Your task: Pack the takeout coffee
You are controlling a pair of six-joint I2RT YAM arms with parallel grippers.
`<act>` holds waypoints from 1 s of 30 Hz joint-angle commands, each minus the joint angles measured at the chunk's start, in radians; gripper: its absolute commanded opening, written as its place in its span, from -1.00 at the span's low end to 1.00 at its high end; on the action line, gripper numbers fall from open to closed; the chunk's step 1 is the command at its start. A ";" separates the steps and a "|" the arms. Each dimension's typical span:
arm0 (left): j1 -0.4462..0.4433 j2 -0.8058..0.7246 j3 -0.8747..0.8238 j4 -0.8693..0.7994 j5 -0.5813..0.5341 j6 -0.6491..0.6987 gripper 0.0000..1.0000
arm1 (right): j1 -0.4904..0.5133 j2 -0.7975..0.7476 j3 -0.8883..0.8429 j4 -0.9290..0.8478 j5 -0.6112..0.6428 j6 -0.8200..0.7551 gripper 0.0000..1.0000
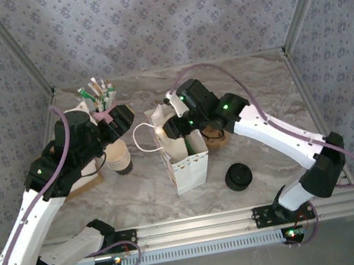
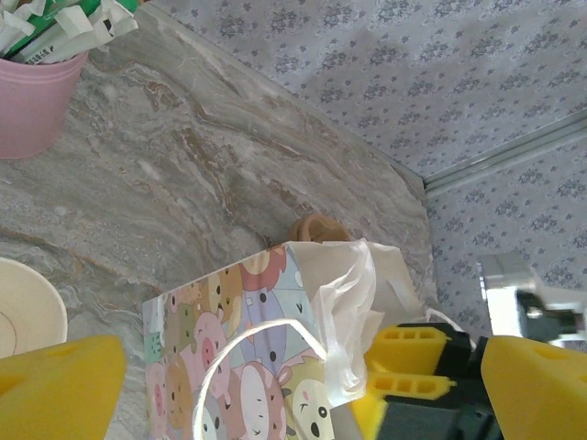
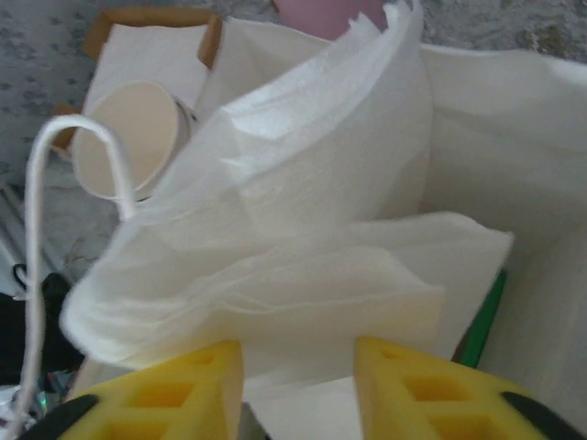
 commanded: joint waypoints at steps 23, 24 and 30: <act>0.031 -0.025 -0.028 0.009 0.036 0.018 0.99 | -0.058 0.069 0.062 0.092 -0.173 0.223 0.30; 0.032 -0.025 -0.030 0.010 0.038 0.018 0.99 | -0.057 0.077 0.065 0.091 -0.175 0.225 0.26; 0.041 -0.028 -0.033 0.007 0.047 0.019 0.99 | -0.056 0.093 0.063 0.089 -0.176 0.231 -0.26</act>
